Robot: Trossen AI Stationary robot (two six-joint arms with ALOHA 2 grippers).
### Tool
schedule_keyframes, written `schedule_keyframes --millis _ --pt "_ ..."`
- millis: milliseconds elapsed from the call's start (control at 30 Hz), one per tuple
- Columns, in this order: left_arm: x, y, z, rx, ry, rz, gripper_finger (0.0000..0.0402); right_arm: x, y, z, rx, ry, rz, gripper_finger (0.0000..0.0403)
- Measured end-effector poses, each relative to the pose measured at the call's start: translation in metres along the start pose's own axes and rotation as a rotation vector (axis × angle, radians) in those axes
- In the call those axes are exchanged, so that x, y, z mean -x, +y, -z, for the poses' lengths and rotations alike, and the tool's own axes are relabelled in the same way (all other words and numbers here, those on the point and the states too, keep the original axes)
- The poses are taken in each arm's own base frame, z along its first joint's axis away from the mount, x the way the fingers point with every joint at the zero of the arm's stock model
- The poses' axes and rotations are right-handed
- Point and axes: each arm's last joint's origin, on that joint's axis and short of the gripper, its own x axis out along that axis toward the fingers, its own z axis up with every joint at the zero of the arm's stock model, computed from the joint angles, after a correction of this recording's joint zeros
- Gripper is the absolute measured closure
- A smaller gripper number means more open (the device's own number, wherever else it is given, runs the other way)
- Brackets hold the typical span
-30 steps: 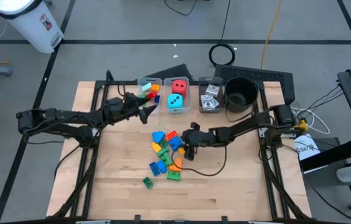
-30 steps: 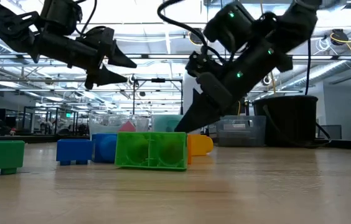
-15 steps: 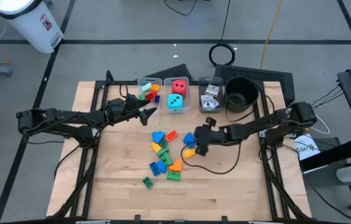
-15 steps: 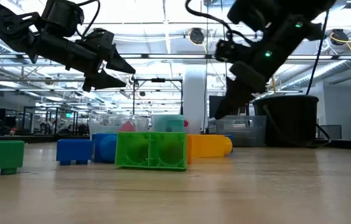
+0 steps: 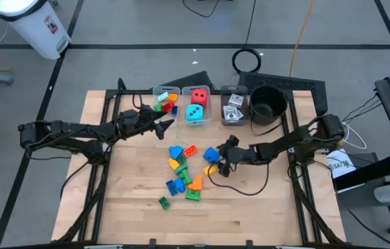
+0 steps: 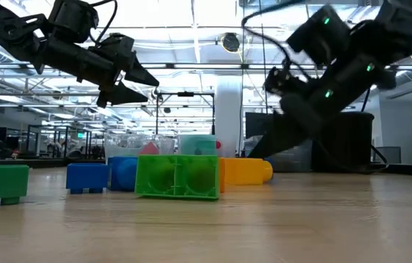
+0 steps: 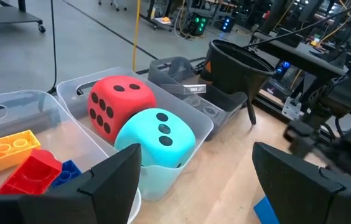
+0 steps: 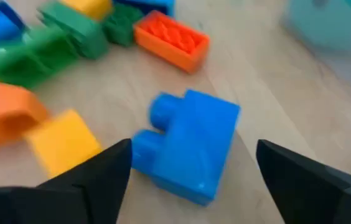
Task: Pick & Place Toys
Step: Put the blue game piece into the left transparent bin
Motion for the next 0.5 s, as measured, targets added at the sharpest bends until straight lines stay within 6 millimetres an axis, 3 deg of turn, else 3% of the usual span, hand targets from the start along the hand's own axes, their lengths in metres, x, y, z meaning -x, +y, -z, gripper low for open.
schedule_keyframes --millis 267,500 --pt "0.0 0.0 -0.001 0.001 -0.016 -0.022 0.0089 -0.033 -0.003 0.018 -0.027 -0.03 0.014 0.0075" --pt "0.0 0.001 0.0 -0.001 -0.01 -0.024 0.0089 -0.038 -0.007 0.017 0.059 -0.048 0.024 0.008"
